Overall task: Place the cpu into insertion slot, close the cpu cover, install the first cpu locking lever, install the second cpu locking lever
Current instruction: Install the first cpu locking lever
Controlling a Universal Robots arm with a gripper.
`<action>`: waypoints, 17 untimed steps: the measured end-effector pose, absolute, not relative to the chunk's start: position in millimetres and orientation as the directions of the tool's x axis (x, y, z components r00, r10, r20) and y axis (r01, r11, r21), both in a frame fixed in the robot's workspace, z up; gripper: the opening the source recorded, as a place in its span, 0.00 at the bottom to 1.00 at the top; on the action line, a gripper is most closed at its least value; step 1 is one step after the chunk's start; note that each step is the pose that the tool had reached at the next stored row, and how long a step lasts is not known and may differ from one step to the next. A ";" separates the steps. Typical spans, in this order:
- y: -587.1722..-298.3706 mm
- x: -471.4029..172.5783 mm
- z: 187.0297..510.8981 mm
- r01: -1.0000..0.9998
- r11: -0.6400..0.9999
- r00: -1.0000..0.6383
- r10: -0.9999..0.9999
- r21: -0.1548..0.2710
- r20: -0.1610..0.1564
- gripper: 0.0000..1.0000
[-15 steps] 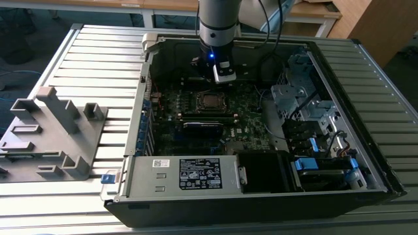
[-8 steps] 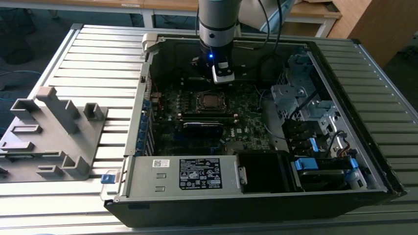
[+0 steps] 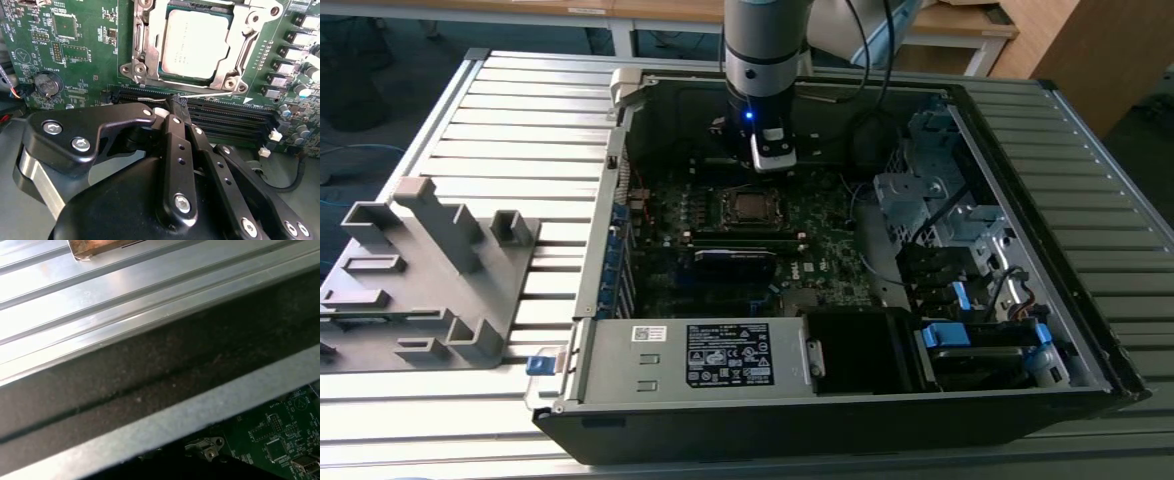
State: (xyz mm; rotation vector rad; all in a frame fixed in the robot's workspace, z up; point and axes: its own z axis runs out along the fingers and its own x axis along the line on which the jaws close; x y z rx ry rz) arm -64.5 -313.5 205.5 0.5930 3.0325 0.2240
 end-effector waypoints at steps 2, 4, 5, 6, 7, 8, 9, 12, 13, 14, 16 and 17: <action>-313.6 -64.5 204.3 0.371 0.916 -0.926 0.378 0.152 -0.018 0.11; -313.6 -64.4 203.3 0.370 0.916 -0.926 0.378 0.155 -0.021 0.11; -313.5 -64.4 202.8 0.370 0.916 -0.926 0.378 0.156 -0.022 0.11; -313.6 -64.5 202.4 0.370 0.916 -0.926 0.378 0.157 -0.023 0.11; -313.6 -64.5 202.1 0.370 0.916 -0.926 0.378 0.158 -0.023 0.11; -313.5 -64.5 201.8 0.370 0.915 -0.926 0.378 0.159 -0.024 0.11; -313.5 -64.5 201.4 0.369 0.915 -0.926 0.378 0.160 -0.025 0.11; -313.6 -64.5 200.4 0.369 0.915 -0.925 0.378 0.163 -0.027 0.11; -313.5 -64.4 200.1 0.369 0.915 -0.925 0.378 0.164 -0.028 0.11; -313.5 -64.4 199.9 0.369 0.915 -0.925 0.378 0.164 -0.028 0.11; -313.5 -64.3 199.5 0.369 0.915 -0.925 0.378 0.165 -0.029 0.11; -313.5 -64.1 199.4 0.369 0.915 -0.925 0.378 0.164 -0.029 0.11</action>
